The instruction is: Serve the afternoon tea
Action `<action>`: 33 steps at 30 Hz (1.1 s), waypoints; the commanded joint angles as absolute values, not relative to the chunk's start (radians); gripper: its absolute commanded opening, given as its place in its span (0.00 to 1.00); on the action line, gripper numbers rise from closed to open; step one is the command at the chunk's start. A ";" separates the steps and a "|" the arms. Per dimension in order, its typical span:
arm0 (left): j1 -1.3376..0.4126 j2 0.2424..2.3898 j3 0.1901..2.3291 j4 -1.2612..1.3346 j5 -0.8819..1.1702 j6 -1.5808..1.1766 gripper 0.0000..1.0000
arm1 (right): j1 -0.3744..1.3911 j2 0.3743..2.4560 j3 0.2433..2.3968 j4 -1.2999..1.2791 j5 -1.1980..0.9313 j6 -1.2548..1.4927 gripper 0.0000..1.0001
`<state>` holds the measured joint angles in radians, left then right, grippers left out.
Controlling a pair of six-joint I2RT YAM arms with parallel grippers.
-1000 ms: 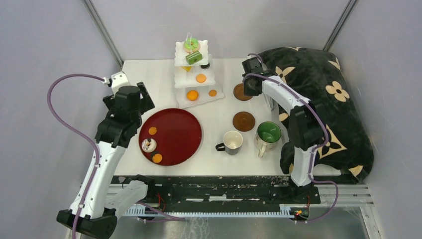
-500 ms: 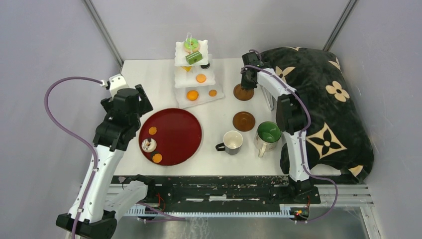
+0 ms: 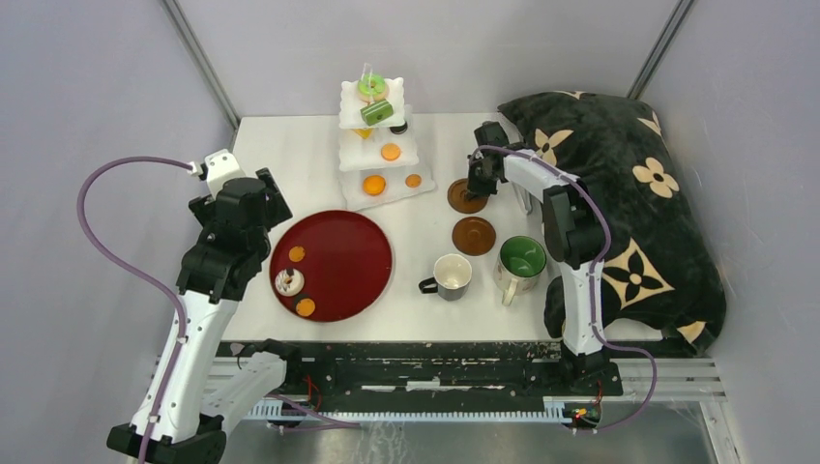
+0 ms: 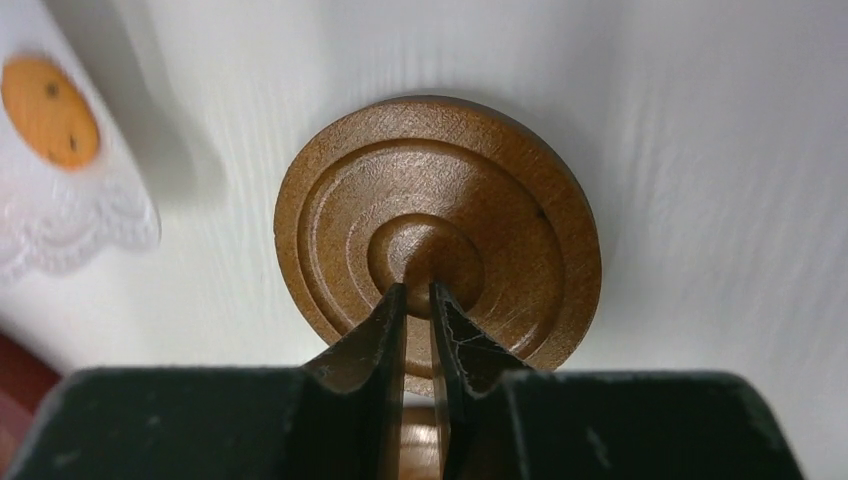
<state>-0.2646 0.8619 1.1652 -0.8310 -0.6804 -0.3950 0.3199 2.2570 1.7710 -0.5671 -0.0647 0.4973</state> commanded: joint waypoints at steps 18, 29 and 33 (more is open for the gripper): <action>-0.261 0.798 1.158 -0.815 -0.703 -0.435 0.99 | 0.565 2.162 1.673 -0.565 -0.229 0.406 0.26; -0.261 0.843 1.192 -0.790 -0.716 -0.361 0.99 | 0.563 1.691 1.585 -0.670 0.001 0.322 0.53; -0.263 0.838 1.155 -0.734 -0.445 -0.285 0.99 | 0.565 1.545 1.439 -0.745 0.068 0.351 0.54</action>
<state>-0.2638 0.8444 1.1526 -0.8143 -0.6525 -0.3904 0.5629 1.6279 1.5665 -0.6270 -0.0341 0.3428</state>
